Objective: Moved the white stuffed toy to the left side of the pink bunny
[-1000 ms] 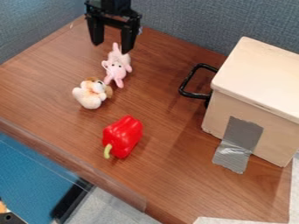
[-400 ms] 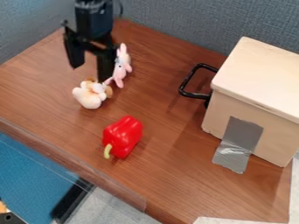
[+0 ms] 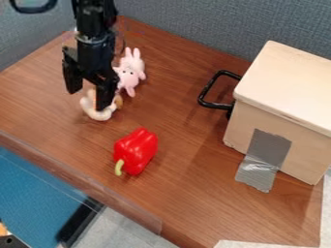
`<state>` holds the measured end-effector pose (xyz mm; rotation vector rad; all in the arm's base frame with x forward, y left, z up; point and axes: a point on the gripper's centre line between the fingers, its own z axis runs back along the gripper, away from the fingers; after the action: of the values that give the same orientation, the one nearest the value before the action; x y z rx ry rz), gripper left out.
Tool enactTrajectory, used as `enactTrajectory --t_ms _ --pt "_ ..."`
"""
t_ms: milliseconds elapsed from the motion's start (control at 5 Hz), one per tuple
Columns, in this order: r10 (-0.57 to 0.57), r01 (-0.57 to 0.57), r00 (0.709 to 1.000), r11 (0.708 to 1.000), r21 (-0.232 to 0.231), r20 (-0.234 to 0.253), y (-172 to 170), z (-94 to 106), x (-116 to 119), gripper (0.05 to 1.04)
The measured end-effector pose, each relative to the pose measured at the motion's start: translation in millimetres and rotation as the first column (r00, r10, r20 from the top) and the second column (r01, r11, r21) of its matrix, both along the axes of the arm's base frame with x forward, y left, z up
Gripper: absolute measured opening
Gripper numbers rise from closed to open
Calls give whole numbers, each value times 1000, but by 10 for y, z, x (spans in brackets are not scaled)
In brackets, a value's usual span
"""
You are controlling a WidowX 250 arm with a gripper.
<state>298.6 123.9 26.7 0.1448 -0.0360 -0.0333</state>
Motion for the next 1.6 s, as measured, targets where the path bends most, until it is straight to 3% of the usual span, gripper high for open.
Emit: enactTrajectory --t_ms 200,600,800,1000,1400,1600 --pt "8 -8 1000 1000 -4 -15 -46 -71 -25 948" --pt "17 -18 1000 999 -28 -26 -96 -55 -21 420" --pt "51 -51 999 997 -56 -5 -4 109 -40 322" --pt "76 -72 995 995 -70 58 129 311 -70 310" --pt "138 -137 989 990 -29 43 540 144 -301 310" --pt "184 -181 982 982 -52 41 686 -36 -360 306"
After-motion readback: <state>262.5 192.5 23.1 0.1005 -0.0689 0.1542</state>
